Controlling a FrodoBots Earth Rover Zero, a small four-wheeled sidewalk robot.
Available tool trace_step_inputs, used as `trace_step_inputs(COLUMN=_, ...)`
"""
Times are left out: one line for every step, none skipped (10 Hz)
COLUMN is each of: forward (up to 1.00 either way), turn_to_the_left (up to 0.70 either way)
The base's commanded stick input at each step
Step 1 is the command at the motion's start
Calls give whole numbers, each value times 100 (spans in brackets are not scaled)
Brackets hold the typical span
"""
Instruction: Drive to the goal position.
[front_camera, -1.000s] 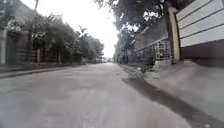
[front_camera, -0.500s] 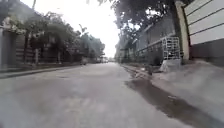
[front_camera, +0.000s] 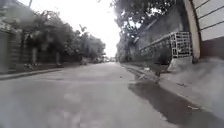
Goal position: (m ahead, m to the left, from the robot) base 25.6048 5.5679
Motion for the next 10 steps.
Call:
trace_step_inputs(forward=100, turn_to_the_left=-2)
trace_step_inputs(forward=100, turn_to_the_left=-2)
trace_step_inputs(forward=100, turn_to_the_left=-2)
trace_step_inputs(forward=100, turn_to_the_left=-2)
trace_step_inputs(forward=100, turn_to_the_left=-2)
trace_step_inputs(forward=100, turn_to_the_left=-2)
trace_step_inputs(forward=100, turn_to_the_left=-2)
trace_step_inputs(forward=100, turn_to_the_left=-2)
trace_step_inputs(forward=100, turn_to_the_left=-2)
trace_step_inputs(forward=100, turn_to_the_left=-2)
